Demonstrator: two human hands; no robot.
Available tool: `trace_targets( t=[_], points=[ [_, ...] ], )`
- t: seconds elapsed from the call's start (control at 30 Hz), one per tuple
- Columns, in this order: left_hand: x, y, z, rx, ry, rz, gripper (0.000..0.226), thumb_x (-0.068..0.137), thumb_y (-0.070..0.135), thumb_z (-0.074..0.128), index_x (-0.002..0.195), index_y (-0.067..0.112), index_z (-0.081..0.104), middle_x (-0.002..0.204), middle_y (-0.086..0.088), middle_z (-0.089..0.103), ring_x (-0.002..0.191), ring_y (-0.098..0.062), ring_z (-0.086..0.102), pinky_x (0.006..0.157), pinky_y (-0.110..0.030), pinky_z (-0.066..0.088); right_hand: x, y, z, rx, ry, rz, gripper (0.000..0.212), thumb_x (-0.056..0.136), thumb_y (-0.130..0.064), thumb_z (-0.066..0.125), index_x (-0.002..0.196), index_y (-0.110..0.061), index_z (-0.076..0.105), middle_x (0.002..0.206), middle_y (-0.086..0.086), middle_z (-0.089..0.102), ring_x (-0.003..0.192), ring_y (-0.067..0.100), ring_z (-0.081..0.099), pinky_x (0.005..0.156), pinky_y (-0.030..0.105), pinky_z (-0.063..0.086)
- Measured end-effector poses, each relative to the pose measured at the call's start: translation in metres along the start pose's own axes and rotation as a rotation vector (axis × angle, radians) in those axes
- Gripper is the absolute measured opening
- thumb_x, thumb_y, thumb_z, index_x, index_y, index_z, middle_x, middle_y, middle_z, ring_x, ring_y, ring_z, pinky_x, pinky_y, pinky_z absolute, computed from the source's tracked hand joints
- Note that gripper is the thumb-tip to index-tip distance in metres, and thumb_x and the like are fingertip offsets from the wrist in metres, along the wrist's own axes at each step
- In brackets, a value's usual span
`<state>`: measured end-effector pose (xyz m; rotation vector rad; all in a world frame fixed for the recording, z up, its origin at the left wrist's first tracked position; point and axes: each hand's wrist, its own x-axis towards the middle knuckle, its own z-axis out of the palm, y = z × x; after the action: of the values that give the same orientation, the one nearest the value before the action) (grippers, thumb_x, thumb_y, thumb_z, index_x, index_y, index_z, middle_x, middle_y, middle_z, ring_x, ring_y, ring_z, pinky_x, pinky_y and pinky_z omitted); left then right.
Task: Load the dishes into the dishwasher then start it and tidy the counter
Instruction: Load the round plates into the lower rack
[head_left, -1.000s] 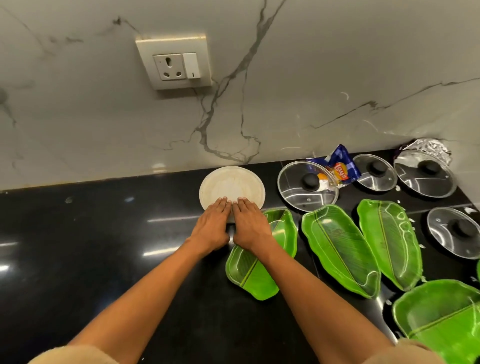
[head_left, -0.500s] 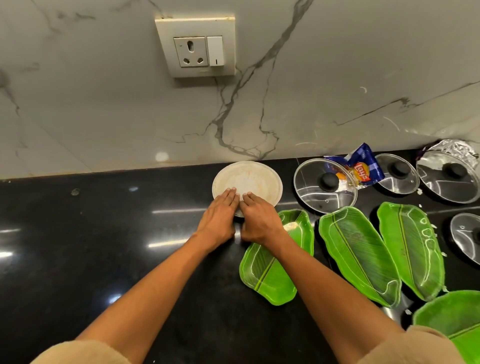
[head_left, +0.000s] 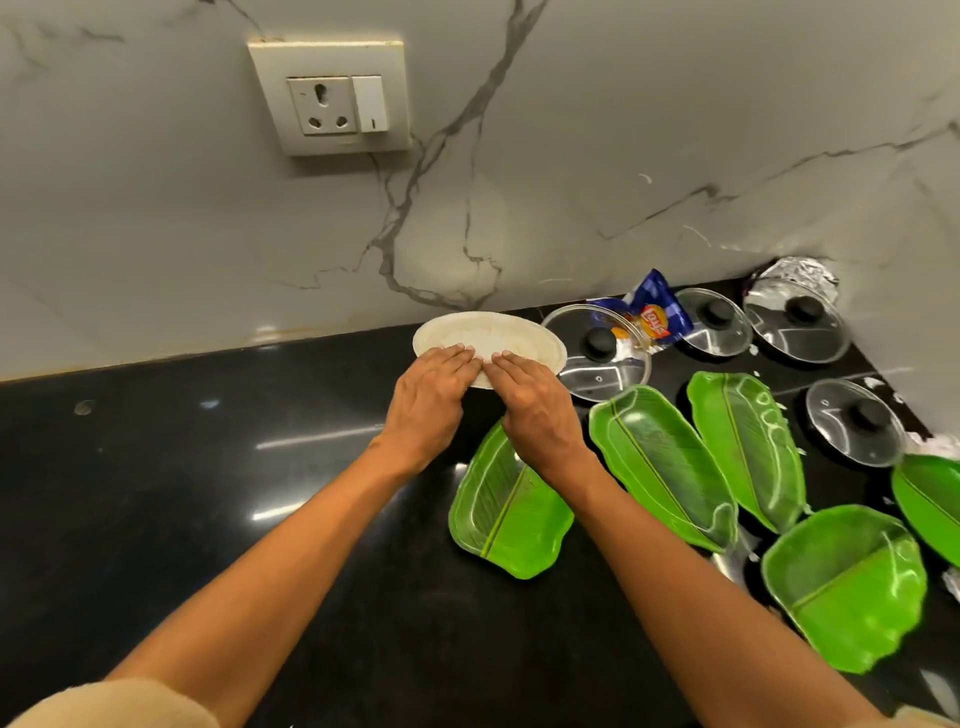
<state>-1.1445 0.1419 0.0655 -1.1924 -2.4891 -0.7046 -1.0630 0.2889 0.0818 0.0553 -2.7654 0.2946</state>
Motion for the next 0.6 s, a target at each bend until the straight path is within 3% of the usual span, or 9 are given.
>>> trace_targets(
  t=[0.1, 0.17, 0.23, 0.27, 0.33, 0.43, 0.6],
  points=[
    [-0.002, 0.024, 0.000, -0.019, -0.010, 0.111, 0.034, 0.084, 0.003, 0.052, 0.111, 0.003, 0.073, 0.113, -0.014, 0.073, 0.109, -0.029, 0.069, 0.099, -0.043, 0.053, -0.030, 0.006, -0.018, -0.019, 0.030, 0.043, 0.042, 0.083, 0.006, 0.047, 0.118, -0.001, 0.070, 0.118, 0.018, 0.071, 0.112, 0.035, 0.067, 0.097, 0.046, 0.055],
    [-0.005, 0.042, 0.002, -0.010, -0.029, 0.164, 0.028, 0.088, 0.012, 0.058, 0.109, 0.005, 0.074, 0.111, -0.013, 0.074, 0.108, -0.027, 0.069, 0.098, -0.041, 0.053, -0.051, 0.011, -0.028, -0.023, 0.055, 0.084, 0.044, 0.077, 0.014, 0.060, 0.117, 0.000, 0.070, 0.117, 0.019, 0.071, 0.111, 0.035, 0.068, 0.095, 0.046, 0.056],
    [-0.009, 0.064, 0.004, -0.014, -0.037, 0.204, 0.027, 0.086, 0.009, 0.065, 0.111, 0.005, 0.074, 0.112, -0.012, 0.073, 0.108, -0.026, 0.069, 0.099, -0.040, 0.052, -0.074, 0.014, -0.039, -0.041, 0.085, 0.115, 0.046, 0.073, 0.016, 0.065, 0.116, 0.000, 0.071, 0.115, 0.019, 0.072, 0.109, 0.035, 0.069, 0.093, 0.045, 0.057],
    [-0.012, 0.075, 0.005, -0.024, -0.035, 0.227, 0.028, 0.087, 0.007, 0.059, 0.111, 0.005, 0.074, 0.112, -0.012, 0.074, 0.108, -0.027, 0.069, 0.098, -0.040, 0.053, -0.086, 0.014, -0.045, -0.057, 0.104, 0.127, 0.045, 0.074, 0.015, 0.065, 0.116, 0.000, 0.071, 0.115, 0.019, 0.072, 0.108, 0.035, 0.069, 0.092, 0.044, 0.057],
    [-0.018, 0.098, 0.005, -0.042, -0.041, 0.268, 0.034, 0.087, 0.007, 0.049, 0.111, 0.004, 0.073, 0.112, -0.013, 0.073, 0.108, -0.027, 0.068, 0.097, -0.041, 0.053, -0.112, 0.014, -0.058, -0.090, 0.137, 0.161, 0.041, 0.079, 0.012, 0.056, 0.115, 0.000, 0.071, 0.114, 0.019, 0.072, 0.107, 0.034, 0.070, 0.091, 0.044, 0.058],
    [-0.031, 0.133, 0.004, -0.073, -0.068, 0.331, 0.036, 0.084, 0.002, 0.052, 0.113, 0.004, 0.072, 0.115, -0.014, 0.072, 0.110, -0.028, 0.067, 0.099, -0.042, 0.052, -0.151, 0.009, -0.077, -0.126, 0.182, 0.230, 0.051, 0.079, 0.005, 0.035, 0.114, 0.000, 0.072, 0.113, 0.018, 0.073, 0.106, 0.033, 0.070, 0.090, 0.043, 0.058],
    [-0.064, 0.191, 0.002, -0.101, -0.130, 0.445, 0.044, 0.084, 0.007, 0.041, 0.113, 0.004, 0.073, 0.115, -0.012, 0.072, 0.110, -0.027, 0.067, 0.098, -0.039, 0.051, -0.229, -0.001, -0.097, -0.157, 0.202, 0.354, 0.054, 0.076, 0.005, 0.037, 0.117, -0.001, 0.071, 0.115, 0.016, 0.073, 0.108, 0.033, 0.070, 0.092, 0.044, 0.058]
  ],
)
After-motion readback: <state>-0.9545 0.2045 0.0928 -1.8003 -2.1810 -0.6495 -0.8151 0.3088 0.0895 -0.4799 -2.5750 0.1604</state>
